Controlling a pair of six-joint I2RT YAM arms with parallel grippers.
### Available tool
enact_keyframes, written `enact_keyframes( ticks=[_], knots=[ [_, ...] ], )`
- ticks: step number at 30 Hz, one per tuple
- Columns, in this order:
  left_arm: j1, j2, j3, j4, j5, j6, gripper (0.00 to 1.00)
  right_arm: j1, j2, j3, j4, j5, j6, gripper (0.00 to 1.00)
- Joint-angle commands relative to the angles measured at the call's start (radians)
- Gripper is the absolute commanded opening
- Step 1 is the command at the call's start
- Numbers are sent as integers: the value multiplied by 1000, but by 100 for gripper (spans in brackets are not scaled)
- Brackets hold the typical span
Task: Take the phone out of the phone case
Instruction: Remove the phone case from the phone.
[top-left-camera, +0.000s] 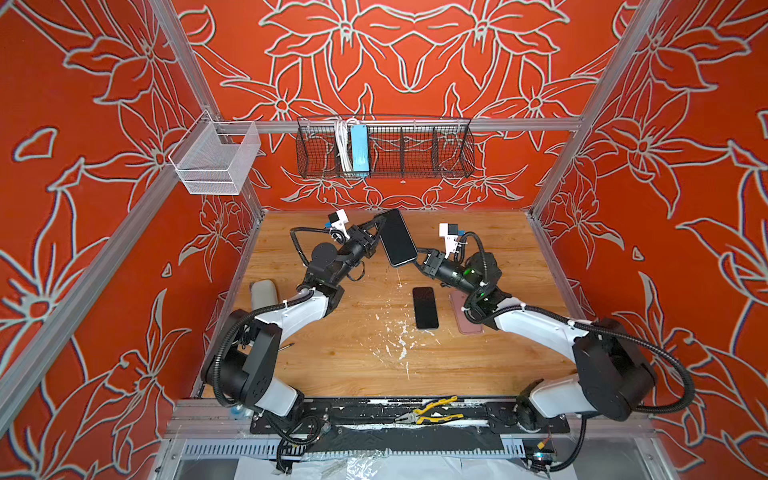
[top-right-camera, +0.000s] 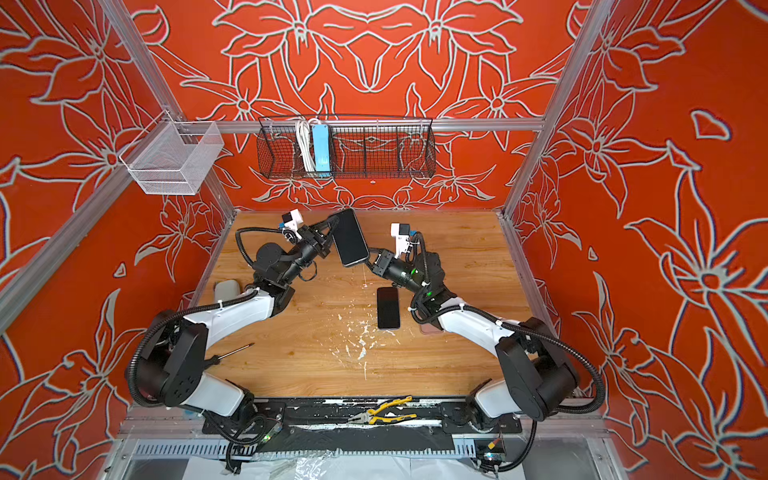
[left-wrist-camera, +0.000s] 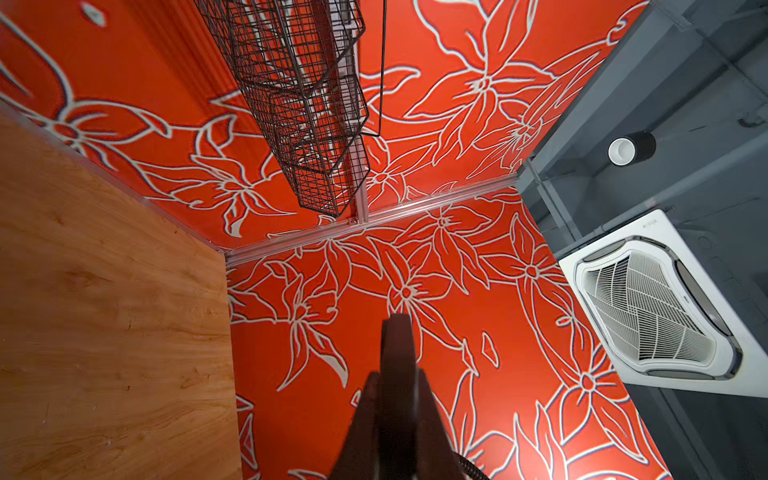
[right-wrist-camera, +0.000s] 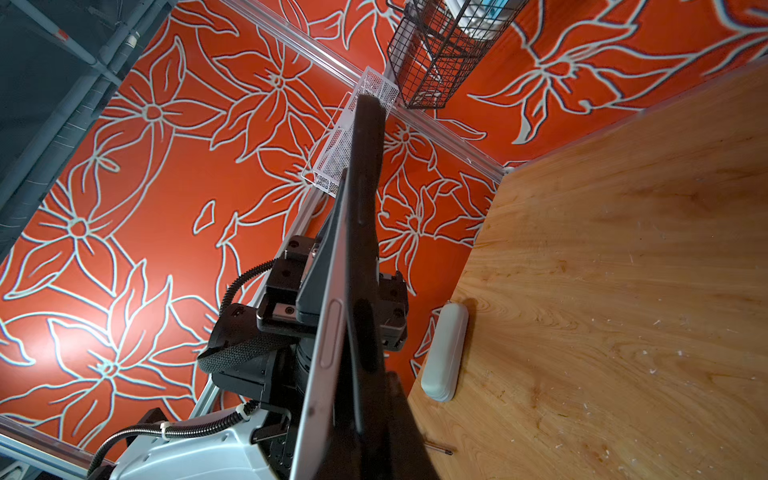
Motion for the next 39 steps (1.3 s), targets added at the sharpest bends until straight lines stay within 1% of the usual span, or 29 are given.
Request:
enact_keyframes(
  ticks=[1, 3, 5, 7, 14, 17, 25, 27, 39],
  knots=[
    [-6, -38, 1, 19, -8, 22, 22, 13, -37, 6, 25, 11, 45, 6],
    [-6, -41, -3, 17, -8, 21, 26, 15, -42, 4, 24, 17, 53, 6],
    [-6, -46, -5, 11, -9, 20, 32, 16, -46, 5, 29, 23, 62, 6],
    [-6, -50, -6, 7, -7, 24, 37, 16, -45, 6, 38, 24, 72, 6],
    [-7, -64, -14, -12, -5, 36, 47, 16, -33, -5, 104, 49, 126, 6],
    [-8, -71, -21, -24, -4, 42, 49, 16, -32, -13, 117, 68, 138, 6],
    [-15, -110, -48, -65, -10, 66, 57, 16, -24, -17, 143, 115, 161, 6],
    [-17, -125, -53, -91, -11, 77, 58, 15, -19, -15, 150, 119, 165, 6],
    [-43, -206, -100, -165, -30, 97, 68, 15, 29, -10, 202, 135, 187, 6]
  ],
)
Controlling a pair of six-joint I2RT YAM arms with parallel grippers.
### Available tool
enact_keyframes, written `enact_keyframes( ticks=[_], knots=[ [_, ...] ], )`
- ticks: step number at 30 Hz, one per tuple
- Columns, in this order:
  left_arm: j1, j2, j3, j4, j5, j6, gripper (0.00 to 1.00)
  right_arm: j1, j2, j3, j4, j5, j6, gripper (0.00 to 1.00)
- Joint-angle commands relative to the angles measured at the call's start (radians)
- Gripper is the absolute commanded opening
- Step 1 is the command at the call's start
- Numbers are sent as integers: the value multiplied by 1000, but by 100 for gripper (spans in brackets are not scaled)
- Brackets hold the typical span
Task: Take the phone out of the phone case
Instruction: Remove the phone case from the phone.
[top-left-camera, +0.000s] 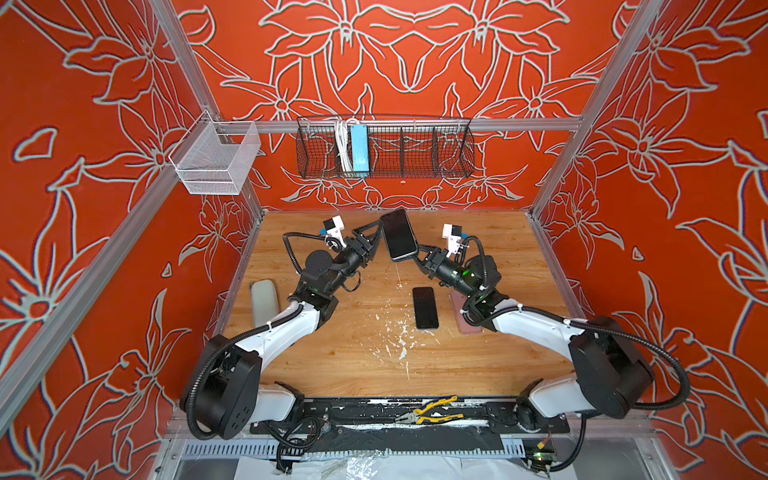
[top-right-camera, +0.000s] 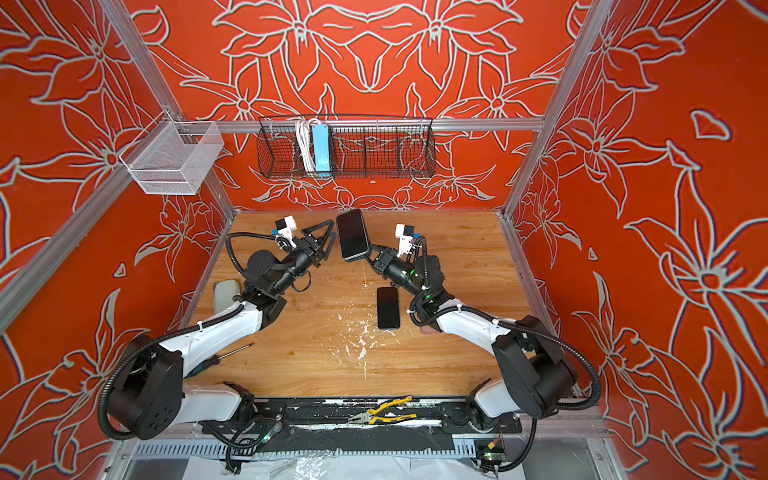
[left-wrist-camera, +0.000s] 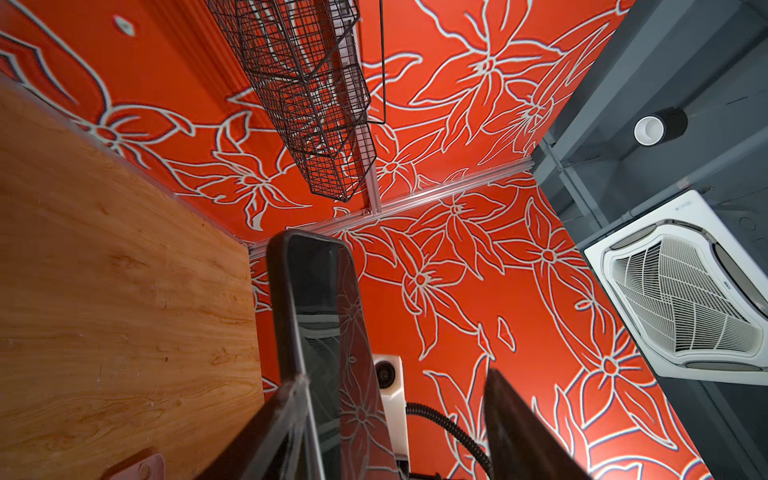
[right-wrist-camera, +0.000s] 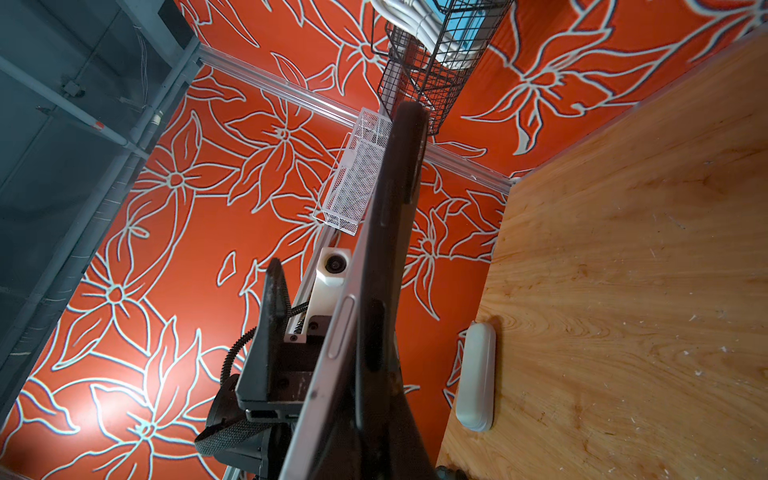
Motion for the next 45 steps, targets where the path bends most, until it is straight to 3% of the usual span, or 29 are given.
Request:
enact_keyframes(
  ticks=[1, 17, 22, 25, 45],
  knots=[
    [-14, -36, -21, -15, -7, 20, 68, 6, 6, 10, 115, 21, 30, 6],
    [-35, -168, -58, -163, -44, 80, 78, 2, 9, 4, 133, 48, 18, 6],
    [-57, -239, -31, -331, -66, 136, 88, -2, 19, 7, 142, 51, 18, 6],
    [-66, -269, -27, -383, -83, 127, 99, -3, 21, 4, 144, 61, 14, 5],
    [-204, -296, -18, -426, -179, -91, 97, -3, 52, 10, 137, 97, -35, 5]
  ],
)
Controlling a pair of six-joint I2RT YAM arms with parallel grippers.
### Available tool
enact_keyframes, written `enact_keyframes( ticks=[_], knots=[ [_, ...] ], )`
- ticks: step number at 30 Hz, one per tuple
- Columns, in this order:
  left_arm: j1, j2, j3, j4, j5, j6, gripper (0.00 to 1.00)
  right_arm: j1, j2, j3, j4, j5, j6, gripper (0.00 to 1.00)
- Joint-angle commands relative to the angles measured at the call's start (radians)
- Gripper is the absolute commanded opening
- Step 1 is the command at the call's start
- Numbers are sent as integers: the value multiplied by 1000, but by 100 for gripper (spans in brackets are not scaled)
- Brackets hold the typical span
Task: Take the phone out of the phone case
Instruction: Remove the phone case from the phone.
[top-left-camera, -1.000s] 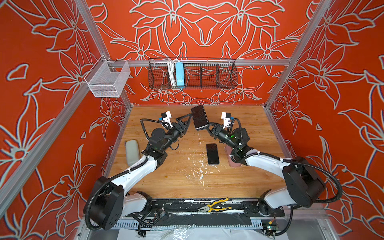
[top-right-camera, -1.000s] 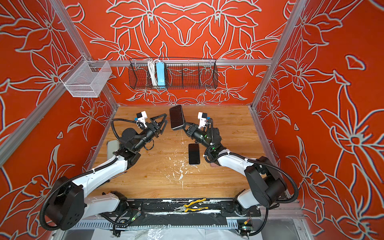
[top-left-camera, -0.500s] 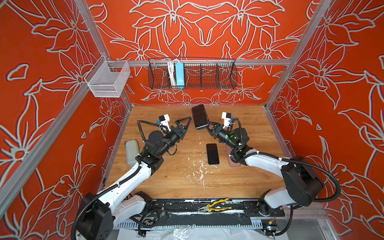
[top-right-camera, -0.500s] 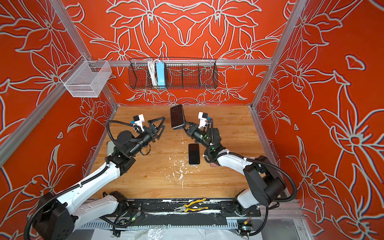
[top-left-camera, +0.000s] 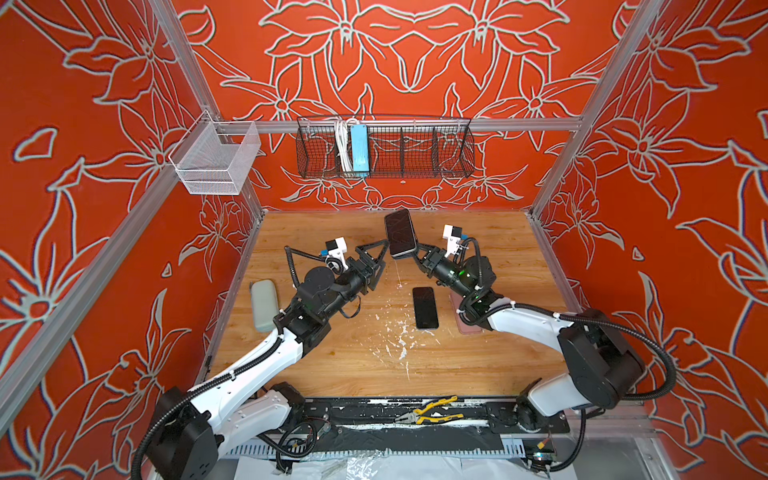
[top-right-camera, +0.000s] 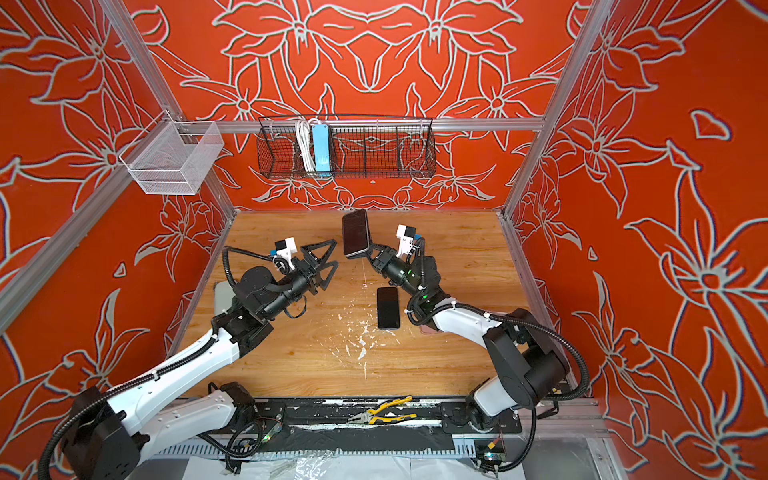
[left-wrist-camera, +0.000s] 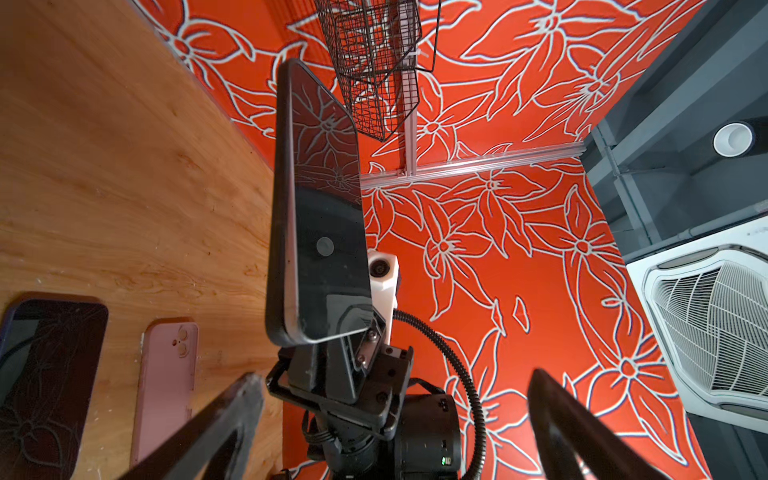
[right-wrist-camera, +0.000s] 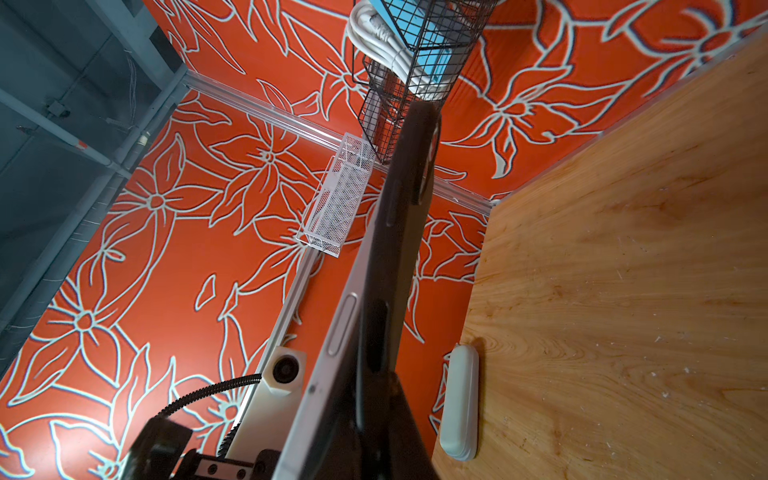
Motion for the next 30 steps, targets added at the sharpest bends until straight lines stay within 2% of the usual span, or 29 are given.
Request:
enact_keyframes(
  ticks=[1, 6, 10, 30],
  knots=[
    [-38, 0, 35, -5, -45, -29, 97, -3, -2, 12, 97, 20, -14, 5],
    [-88, 13, 57, -23, -105, -25, 97, -2, -8, 7, 94, 30, -26, 5],
    [-102, 43, 72, 8, -102, -33, 97, -1, -14, 1, 95, 33, -29, 5],
    [-103, 167, 107, 153, -90, -85, 97, -1, -17, -34, 142, 43, -12, 5]
  ],
)
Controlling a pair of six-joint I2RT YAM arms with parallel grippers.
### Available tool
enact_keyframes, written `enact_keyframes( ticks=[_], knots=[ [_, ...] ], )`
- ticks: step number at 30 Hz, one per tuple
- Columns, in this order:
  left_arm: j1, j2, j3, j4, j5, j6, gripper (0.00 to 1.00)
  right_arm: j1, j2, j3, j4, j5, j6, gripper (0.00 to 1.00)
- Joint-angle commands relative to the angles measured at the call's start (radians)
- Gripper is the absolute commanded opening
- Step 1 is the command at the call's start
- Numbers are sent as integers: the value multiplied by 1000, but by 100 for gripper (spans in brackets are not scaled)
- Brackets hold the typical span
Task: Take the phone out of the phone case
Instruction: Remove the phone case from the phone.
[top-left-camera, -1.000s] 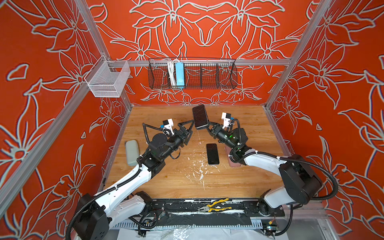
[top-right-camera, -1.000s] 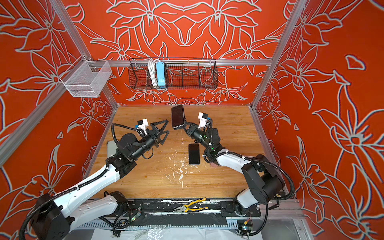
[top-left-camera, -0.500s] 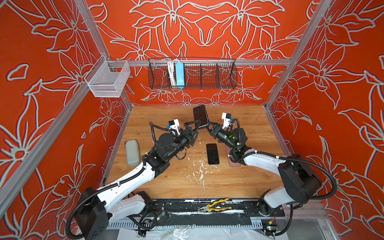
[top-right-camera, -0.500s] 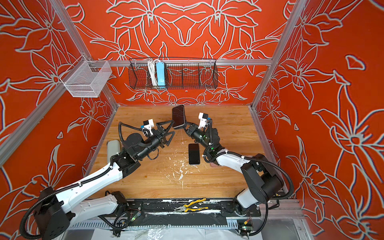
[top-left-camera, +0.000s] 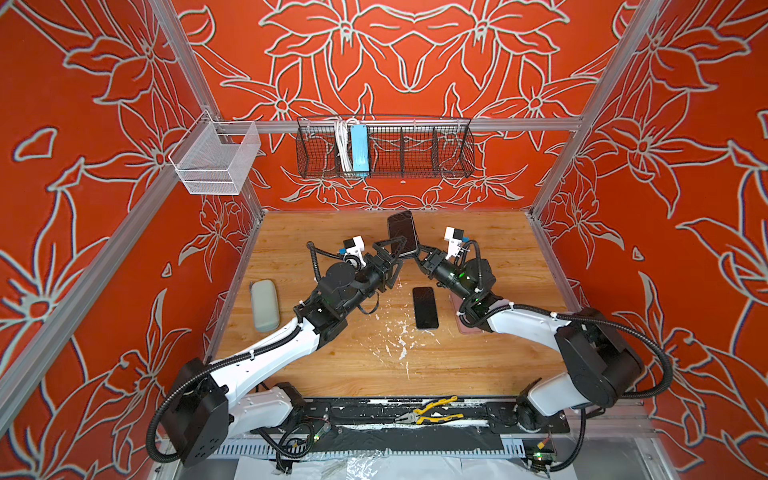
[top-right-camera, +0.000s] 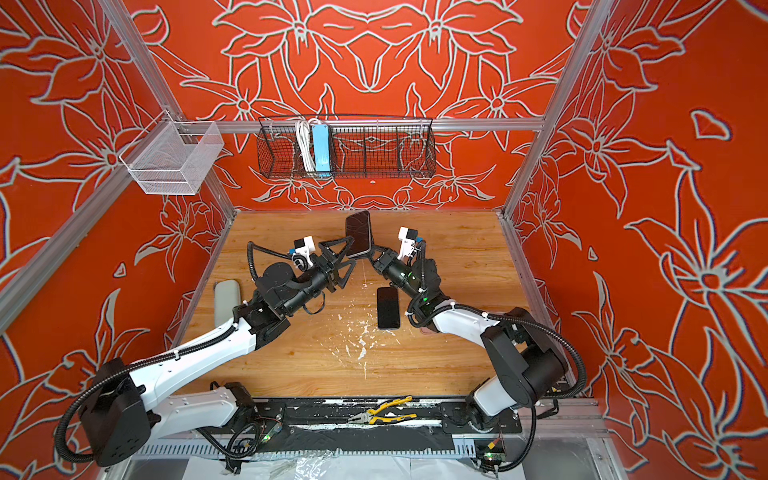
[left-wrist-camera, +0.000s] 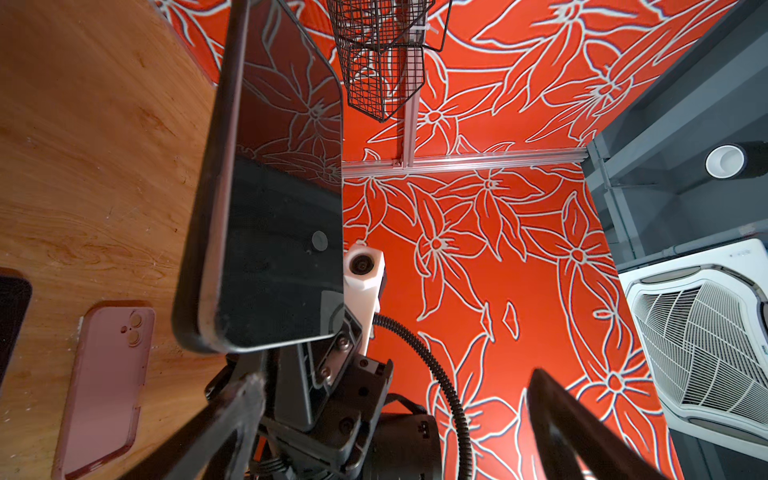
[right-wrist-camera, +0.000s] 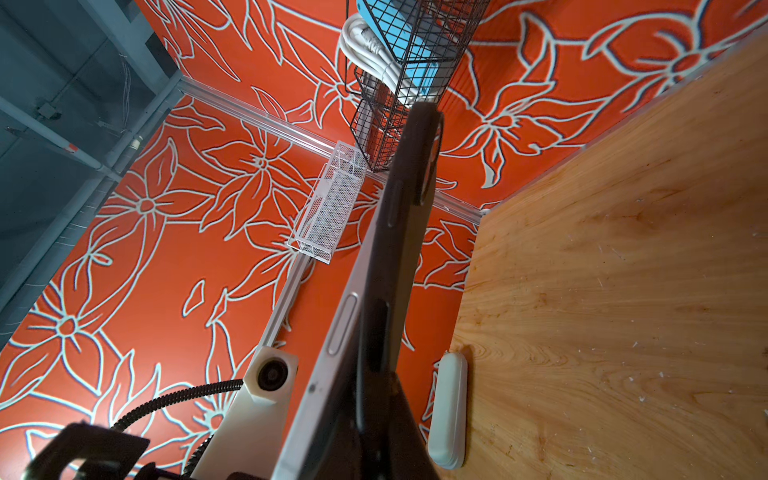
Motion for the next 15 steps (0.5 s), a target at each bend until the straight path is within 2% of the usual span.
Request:
enact_keyframes(
  ticks=[1, 15],
  knots=[
    [-6, 17, 24, 71, -6, -15, 97, -1, -18, -5, 115, 13, 9, 5],
    [-6, 74, 34, 115, -1, -50, 97, 8, -20, -26, 155, 22, 20, 5]
  ],
)
